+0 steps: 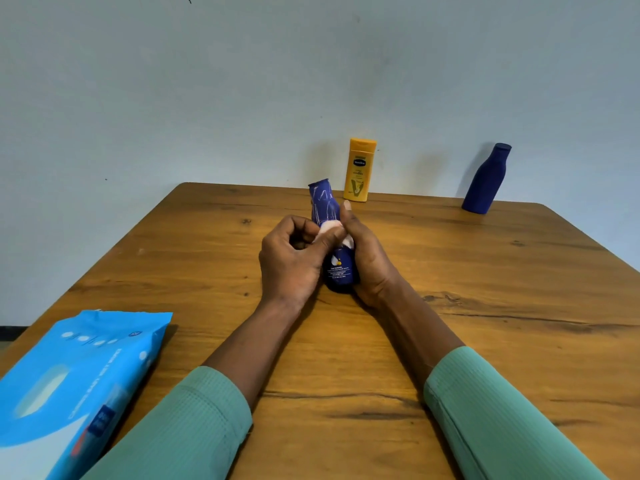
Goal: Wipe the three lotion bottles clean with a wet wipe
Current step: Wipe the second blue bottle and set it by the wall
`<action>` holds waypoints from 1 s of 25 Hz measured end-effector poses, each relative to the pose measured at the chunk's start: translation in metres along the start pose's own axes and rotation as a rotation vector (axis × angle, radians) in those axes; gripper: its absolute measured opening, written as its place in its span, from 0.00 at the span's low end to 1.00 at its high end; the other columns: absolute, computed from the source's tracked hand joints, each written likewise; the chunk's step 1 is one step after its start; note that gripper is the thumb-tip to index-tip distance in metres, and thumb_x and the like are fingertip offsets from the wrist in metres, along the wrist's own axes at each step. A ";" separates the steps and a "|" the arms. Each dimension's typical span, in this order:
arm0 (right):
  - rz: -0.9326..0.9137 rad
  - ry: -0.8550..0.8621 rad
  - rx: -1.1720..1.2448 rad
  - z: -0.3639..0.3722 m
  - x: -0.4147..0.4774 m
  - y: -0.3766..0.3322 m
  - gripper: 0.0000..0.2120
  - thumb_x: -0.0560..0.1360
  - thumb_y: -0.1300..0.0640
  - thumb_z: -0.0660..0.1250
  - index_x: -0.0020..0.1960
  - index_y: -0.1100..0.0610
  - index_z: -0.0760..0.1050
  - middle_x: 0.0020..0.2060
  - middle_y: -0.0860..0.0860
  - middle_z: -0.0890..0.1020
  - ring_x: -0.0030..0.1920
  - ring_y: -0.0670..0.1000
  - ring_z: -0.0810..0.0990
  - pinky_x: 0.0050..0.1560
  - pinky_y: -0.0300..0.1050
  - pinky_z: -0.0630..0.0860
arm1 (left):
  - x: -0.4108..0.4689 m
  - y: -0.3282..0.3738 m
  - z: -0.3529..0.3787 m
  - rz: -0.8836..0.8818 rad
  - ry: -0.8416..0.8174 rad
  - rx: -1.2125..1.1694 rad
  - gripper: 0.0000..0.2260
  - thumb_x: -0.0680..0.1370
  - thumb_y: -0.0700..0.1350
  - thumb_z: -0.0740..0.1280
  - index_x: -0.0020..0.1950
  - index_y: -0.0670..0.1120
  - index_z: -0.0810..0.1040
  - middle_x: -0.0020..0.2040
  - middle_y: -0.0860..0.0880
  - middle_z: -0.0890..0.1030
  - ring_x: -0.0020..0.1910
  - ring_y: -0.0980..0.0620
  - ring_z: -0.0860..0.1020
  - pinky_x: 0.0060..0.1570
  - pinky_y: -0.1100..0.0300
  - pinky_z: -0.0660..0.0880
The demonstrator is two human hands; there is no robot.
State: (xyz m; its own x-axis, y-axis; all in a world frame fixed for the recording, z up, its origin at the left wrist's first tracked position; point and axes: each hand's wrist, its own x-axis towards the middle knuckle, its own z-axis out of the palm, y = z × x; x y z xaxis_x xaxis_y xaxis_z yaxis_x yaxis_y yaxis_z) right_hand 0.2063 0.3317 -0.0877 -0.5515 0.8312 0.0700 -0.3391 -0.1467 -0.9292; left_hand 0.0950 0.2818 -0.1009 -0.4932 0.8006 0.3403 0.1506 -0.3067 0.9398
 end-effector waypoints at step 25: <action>0.140 0.332 0.589 -0.016 0.012 -0.002 0.19 0.83 0.46 0.64 0.62 0.61 0.75 0.42 0.58 0.79 0.42 0.54 0.80 0.43 0.54 0.81 | -0.004 -0.003 0.001 0.403 -0.240 0.535 0.16 0.73 0.43 0.79 0.60 0.50 0.84 0.58 0.51 0.83 0.54 0.59 0.81 0.49 0.66 0.81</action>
State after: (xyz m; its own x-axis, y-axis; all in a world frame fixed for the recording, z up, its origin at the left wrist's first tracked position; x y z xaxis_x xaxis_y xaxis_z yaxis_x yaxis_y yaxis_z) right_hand 0.2131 0.3505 -0.0910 -0.3891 0.8898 -0.2383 -0.6911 -0.4530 -0.5631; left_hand 0.0975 0.2804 -0.1045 -0.1174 0.7879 0.6045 0.7117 -0.3577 0.6045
